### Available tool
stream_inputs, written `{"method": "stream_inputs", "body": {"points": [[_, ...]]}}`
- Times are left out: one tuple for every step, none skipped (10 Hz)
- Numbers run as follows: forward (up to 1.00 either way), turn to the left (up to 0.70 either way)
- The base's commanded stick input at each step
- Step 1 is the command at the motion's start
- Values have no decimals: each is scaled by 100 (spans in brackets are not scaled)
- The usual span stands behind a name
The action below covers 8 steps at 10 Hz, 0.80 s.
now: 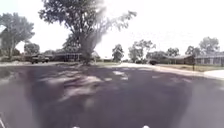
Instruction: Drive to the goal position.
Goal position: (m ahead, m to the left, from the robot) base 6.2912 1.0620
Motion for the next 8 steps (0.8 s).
{"method": "stream_inputs", "body": {"points": [[100,0],[100,0],[100,0],[100,0],[100,0],[100,-16],[100,-4],[100,0]]}}
